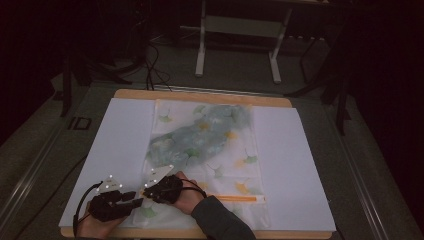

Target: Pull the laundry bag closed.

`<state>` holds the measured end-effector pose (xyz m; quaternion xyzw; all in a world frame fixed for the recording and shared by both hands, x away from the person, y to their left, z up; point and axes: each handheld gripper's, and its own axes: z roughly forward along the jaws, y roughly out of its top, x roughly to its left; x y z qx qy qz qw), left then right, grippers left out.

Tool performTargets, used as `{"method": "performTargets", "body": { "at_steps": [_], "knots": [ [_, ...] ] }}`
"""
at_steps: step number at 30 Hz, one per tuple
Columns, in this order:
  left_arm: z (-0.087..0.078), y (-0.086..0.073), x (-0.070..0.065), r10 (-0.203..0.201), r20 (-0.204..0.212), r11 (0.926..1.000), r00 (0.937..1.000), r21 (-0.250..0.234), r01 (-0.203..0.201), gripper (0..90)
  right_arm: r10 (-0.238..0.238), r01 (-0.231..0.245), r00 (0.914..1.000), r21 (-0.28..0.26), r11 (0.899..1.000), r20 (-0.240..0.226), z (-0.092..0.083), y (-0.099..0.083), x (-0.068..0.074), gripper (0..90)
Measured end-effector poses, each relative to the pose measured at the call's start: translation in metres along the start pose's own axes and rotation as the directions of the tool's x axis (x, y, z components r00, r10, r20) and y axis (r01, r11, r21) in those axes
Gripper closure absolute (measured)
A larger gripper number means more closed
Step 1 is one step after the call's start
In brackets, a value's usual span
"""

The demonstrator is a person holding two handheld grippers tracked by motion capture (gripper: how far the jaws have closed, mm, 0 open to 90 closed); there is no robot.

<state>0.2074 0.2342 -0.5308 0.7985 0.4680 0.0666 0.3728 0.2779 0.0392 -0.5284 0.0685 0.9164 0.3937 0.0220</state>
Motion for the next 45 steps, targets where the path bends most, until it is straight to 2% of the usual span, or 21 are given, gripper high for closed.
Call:
{"method": "performTargets", "body": {
  "at_steps": [13,16,20,27,36,37,45],
  "knots": [
    [0.012,0.007,-0.002,0.009,0.051,0.9990,0.9987,0.043,-0.012,63.2,-0.021,0.022,0.9997,-0.008,1.000,0.009,-0.008,0.006,0.001,84.6],
    [0.014,0.009,-0.001,0.008,0.059,0.9988,0.9982,0.048,-0.010,68.3,-0.026,0.026,0.9996,-0.008,1.000,0.008,-0.010,0.007,0.002,84.6],
    [0.018,0.010,0.002,-0.006,0.099,0.9986,0.9950,0.053,0.000,74.7,-0.039,0.040,0.9991,-0.016,0.999,0.013,-0.012,0.007,0.001,84.7],
    [0.019,0.011,0.002,-0.004,0.118,0.9981,0.9930,0.061,-0.003,87.5,-0.039,0.039,0.9992,-0.014,0.999,0.012,-0.013,0.006,0.001,84.9],
    [0.019,0.010,0.002,0.000,0.118,0.9987,0.9931,0.051,-0.006,88.3,-0.033,0.033,0.9994,-0.005,0.999,0.005,-0.011,0.001,-0.001,85.8],
    [0.018,0.010,0.002,-0.001,0.122,0.9990,0.9926,0.045,-0.005,88.4,-0.035,0.035,0.9994,-0.006,0.999,0.006,-0.011,0.001,-0.001,90.0],
    [0.018,0.010,0.001,0.003,0.118,0.9991,0.9930,0.043,-0.008,88.4,-0.035,0.035,0.9994,-0.001,0.999,0.005,-0.010,-0.002,-0.001,90.0]
  ]
}}
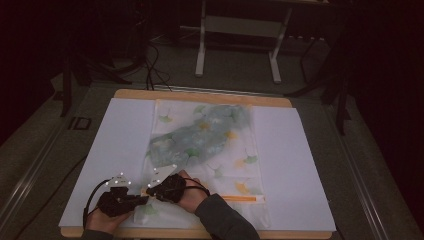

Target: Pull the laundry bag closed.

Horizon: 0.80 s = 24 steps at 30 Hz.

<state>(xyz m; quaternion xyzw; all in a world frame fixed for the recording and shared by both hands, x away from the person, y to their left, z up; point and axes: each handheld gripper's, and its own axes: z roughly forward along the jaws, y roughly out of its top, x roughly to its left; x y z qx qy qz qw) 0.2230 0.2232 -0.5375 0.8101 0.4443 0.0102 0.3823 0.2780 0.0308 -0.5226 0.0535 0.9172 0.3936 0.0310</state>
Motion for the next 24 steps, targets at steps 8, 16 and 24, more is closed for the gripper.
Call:
{"method": "performTargets", "body": {
  "at_steps": [8,16,24],
  "knots": [
    [-0.0001,-0.0001,-0.0016,0.016,-0.011,0.9999,0.9998,-0.001,-0.016,88.5,-0.001,0.001,1.0000,0.005,1.000,-0.002,0.0021,-0.0008,-0.0009,89.3],
    [-0.0021,-0.0002,-0.0021,0.024,-0.006,0.9996,0.9997,-0.011,-0.024,88.5,-0.005,0.003,0.9996,0.044,0.999,0.029,0.0091,-0.0061,-0.0015,90.0],
    [-0.0018,-0.0003,-0.0027,0.030,-0.010,0.9995,0.9995,-0.008,-0.030,88.5,-0.001,0.000,0.9995,0.029,1.000,0.031,0.0067,-0.0059,-0.0018,87.0]
  ]
}}
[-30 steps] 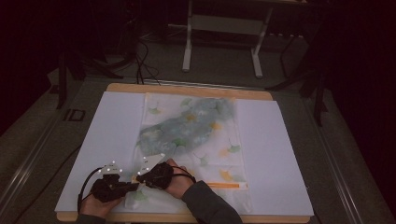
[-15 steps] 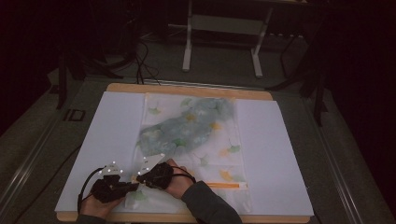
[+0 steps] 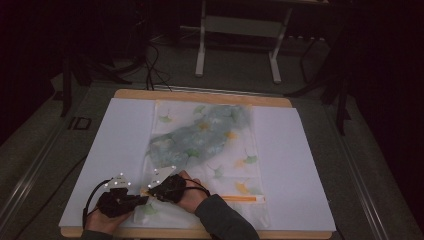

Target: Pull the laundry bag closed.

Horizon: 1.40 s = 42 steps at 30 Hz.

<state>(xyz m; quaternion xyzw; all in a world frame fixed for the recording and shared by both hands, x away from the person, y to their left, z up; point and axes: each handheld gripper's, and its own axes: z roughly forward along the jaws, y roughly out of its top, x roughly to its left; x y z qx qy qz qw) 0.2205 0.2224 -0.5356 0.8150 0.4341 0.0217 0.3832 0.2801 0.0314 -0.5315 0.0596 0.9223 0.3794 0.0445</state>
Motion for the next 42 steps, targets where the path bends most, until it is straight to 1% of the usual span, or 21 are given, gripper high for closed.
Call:
{"method": "performTargets", "body": {
  "at_steps": [4,9,11,13,16,17,19,22,26,27,28,30,33,38,39,40,42],
  "knots": [
    [0.0002,0.0000,0.0001,0.000,-0.001,1.0000,1.0000,-0.001,0.000,88.4,-0.004,0.004,1.0000,-0.013,1.000,0.001,-0.0023,0.0022,0.0003,82.6],
    [0.0004,0.0002,-0.0012,0.005,-0.012,1.0000,0.9999,-0.002,-0.005,88.4,-0.014,0.014,0.9997,-0.013,1.000,0.021,-0.0021,0.0034,0.0004,79.3],
    [-0.0001,0.0003,-0.0008,0.002,-0.012,1.0000,0.9999,-0.005,-0.002,88.4,-0.012,0.012,0.9995,-0.012,1.000,0.030,-0.0018,0.0029,0.0007,81.6],
    [-0.0005,0.0002,-0.0005,-0.004,-0.012,1.0000,0.9999,-0.009,0.004,88.3,-0.013,0.014,0.9992,-0.009,1.000,0.039,-0.0022,0.0017,0.0008,87.9],
    [-0.0003,0.0001,-0.0004,-0.002,-0.015,1.0000,0.9999,-0.007,0.002,88.3,-0.020,0.020,0.9994,-0.006,1.000,0.028,-0.0027,0.0007,0.0010,88.0],
    [-0.0002,0.0002,-0.0007,0.000,-0.018,1.0000,0.9998,-0.006,0.000,88.3,-0.018,0.018,0.9996,-0.010,1.000,0.020,-0.0031,0.0005,0.0007,85.0],
    [-0.0001,0.0003,-0.0013,0.003,-0.023,1.0000,0.9997,-0.006,-0.003,88.3,-0.007,0.007,1.0000,-0.027,1.000,0.000,-0.0056,0.0001,-0.0010,81.9],
    [0.0000,0.0004,-0.0017,0.014,-0.029,0.9999,0.9995,-0.005,-0.014,88.4,-0.001,0.000,0.9999,-0.036,0.999,-0.011,-0.0082,0.0000,-0.0022,77.4],
    [-0.0001,0.0005,-0.0026,0.022,-0.034,0.9998,0.9992,-0.002,-0.022,88.4,0.012,-0.013,0.9997,-0.052,0.999,-0.019,-0.0103,0.0008,-0.0037,75.7],
    [-0.0001,0.0005,-0.0031,0.032,-0.038,0.9995,0.9988,-0.002,-0.032,88.4,0.016,-0.017,0.9996,-0.059,0.998,-0.024,-0.0107,0.0015,-0.0046,75.6],
    [-0.0002,0.0005,-0.0033,0.035,-0.039,0.9994,0.9986,-0.001,-0.035,88.3,0.026,-0.028,0.9989,-0.072,0.997,-0.039,-0.0102,0.0030,-0.0047,73.6],
    [0.0000,0.0004,-0.0041,0.044,-0.044,0.9990,0.9981,-0.002,-0.044,88.4,0.020,-0.024,0.9984,-0.070,0.997,-0.053,-0.0090,0.0045,-0.0040,71.6],
    [-0.0002,0.0005,-0.0066,0.069,-0.063,0.9976,0.9956,0.001,-0.069,88.3,0.021,-0.026,0.9981,-0.079,0.997,-0.057,-0.0066,0.0056,-0.0035,71.5],
    [-0.0002,0.0004,-0.0080,0.089,-0.076,0.9961,0.9932,0.001,-0.089,88.4,0.027,-0.033,0.9973,-0.088,0.996,-0.068,-0.0049,0.0059,-0.0049,71.0],
    [-0.0003,0.0005,-0.0080,0.092,-0.077,0.9957,0.9928,0.003,-0.092,88.4,0.038,-0.047,0.9951,-0.092,0.995,-0.091,-0.0054,0.0059,-0.0063,75.3],
    [-0.0002,0.0005,-0.0081,0.092,-0.077,0.9957,0.9927,0.003,-0.093,88.3,0.041,-0.051,0.9942,-0.094,0.994,-0.100,-0.0052,0.0059,-0.0068,78.7],
    [-0.0001,0.0002,-0.0078,0.091,-0.076,0.9958,0.9929,0.002,-0.091,88.3,0.042,-0.052,0.9933,-0.092,0.994,-0.107,-0.0053,0.0060,-0.0065,80.9]
  ]
}}
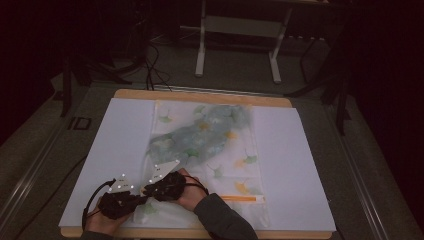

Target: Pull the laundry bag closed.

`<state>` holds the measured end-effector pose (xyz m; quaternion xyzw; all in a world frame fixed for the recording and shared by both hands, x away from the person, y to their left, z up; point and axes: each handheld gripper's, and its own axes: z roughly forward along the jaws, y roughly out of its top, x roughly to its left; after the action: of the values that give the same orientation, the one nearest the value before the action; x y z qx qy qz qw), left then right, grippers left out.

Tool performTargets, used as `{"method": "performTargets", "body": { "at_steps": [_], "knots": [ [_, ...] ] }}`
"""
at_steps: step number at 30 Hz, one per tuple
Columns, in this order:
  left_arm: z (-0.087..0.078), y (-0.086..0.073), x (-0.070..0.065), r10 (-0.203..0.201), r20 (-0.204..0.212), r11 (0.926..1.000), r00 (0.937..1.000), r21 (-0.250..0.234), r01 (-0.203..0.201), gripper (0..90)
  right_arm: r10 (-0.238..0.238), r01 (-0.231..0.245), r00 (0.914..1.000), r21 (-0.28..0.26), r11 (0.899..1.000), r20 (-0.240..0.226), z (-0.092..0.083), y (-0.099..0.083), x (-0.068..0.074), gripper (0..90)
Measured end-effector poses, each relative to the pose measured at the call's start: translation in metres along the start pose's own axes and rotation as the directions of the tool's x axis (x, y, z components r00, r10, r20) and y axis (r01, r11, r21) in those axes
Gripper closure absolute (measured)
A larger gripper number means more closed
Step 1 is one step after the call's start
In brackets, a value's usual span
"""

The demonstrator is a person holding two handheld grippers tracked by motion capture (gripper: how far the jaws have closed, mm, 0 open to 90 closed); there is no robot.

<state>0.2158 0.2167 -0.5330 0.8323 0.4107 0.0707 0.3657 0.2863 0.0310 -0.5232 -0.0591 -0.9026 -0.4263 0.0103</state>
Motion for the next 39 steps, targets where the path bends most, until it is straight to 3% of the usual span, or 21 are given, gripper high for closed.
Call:
{"method": "performTargets", "body": {
  "at_steps": [4,11,17,26,29,39],
  "knots": [
    [-0.001,0.000,0.000,0.003,0.001,1.0000,1.0000,-0.003,-0.003,88.3,0.030,-0.031,0.9992,-0.029,0.999,-0.026,-0.004,-0.001,-0.002,82.1],
    [-0.001,0.000,-0.001,0.013,-0.006,0.9999,0.9999,-0.006,-0.013,88.4,0.062,-0.063,0.9980,-0.064,0.996,-0.009,-0.009,-0.001,-0.007,81.8],
    [-0.002,0.001,-0.003,0.034,-0.016,0.9994,0.9993,-0.011,-0.034,88.4,0.068,-0.070,0.9974,-0.066,0.995,-0.023,-0.004,0.000,-0.007,73.1],
    [-0.002,0.000,-0.003,0.046,-0.036,0.9989,0.9983,-0.006,-0.047,88.3,0.051,-0.052,0.9970,-0.012,0.999,-0.058,0.002,-0.006,-0.009,79.8],
    [-0.003,0.000,-0.002,0.050,-0.037,0.9987,0.9981,-0.008,-0.050,88.3,0.028,-0.027,0.9987,0.019,0.999,-0.044,0.003,-0.007,-0.008,83.2],
    [-0.005,0.000,-0.002,0.057,-0.044,0.9982,0.9974,-0.013,-0.058,88.4,0.002,-0.001,0.9994,0.032,0.999,-0.035,0.003,-0.003,-0.008,80.6]
  ]
}}
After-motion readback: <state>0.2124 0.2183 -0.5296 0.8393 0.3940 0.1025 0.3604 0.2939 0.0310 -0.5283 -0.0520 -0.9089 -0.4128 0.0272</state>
